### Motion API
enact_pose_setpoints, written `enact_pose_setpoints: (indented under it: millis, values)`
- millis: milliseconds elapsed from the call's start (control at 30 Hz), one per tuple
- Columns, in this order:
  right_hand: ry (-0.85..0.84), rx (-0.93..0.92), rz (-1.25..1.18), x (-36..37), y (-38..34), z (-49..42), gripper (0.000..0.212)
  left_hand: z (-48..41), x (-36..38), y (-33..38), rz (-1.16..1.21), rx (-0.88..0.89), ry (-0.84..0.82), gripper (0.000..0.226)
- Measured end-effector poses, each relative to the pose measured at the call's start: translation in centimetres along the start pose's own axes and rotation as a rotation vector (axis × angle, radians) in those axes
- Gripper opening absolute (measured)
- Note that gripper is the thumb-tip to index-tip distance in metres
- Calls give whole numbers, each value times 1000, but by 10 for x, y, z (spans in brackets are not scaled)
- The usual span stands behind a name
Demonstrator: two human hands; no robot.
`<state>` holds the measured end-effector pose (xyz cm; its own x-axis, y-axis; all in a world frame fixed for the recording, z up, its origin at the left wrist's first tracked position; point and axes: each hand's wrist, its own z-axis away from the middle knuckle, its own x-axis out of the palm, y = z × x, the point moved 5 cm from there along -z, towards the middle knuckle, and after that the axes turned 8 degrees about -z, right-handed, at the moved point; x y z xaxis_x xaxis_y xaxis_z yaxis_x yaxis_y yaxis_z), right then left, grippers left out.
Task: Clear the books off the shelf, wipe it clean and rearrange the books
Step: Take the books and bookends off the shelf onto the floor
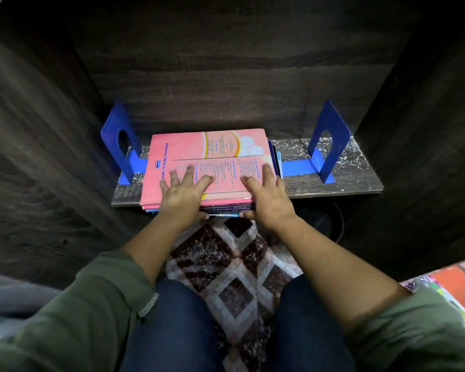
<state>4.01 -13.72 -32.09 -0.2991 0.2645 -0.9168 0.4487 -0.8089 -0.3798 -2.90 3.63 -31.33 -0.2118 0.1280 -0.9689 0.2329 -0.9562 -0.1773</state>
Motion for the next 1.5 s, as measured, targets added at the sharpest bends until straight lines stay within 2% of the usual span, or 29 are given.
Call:
enact_pose_setpoints:
  millis: [267, 433, 533, 633, 767, 867, 1000, 1167, 1333, 1400, 1500]
  values:
    - [135, 30, -64, -7, 11, 22, 60, 1, -4, -11, -37, 77, 65, 93]
    - [250, 147, -273, -9, 26, 31, 71, 6, -3, -13, 0, 72, 117, 88]
    - [228, 200, -268, 0, 21, 30, 83, 5, -3, -14, 21, 68, 110, 91]
    - [244, 211, -249, 4, 17, 28, 84, 3, -3, -13, 21, 58, 80, 94]
    - [291, 301, -169, 2, 20, 29, 73, 6, 3, -2, -45, 34, 83, 97]
    - [330, 349, -110, 2, 22, 30, 62, 8, 3, 11, -68, 105, 202, 90]
    - [330, 386, -199, 2, 30, 31, 61, 5, -2, 22, -52, 203, 297, 85]
    - [302, 289, -239, 5, 32, 34, 55, 5, -4, 23, -31, 251, 355, 81]
    - [398, 113, 155, 12, 16, 32, 64, 12, 4, 21, 60, 294, 426, 74]
    - [363, -40, 206, 14, 4, 25, 64, 12, 5, 22, 61, 305, 418, 74]
    - [190, -168, 263, 16, -6, 19, 59, 14, 2, 20, 68, 306, 440, 72]
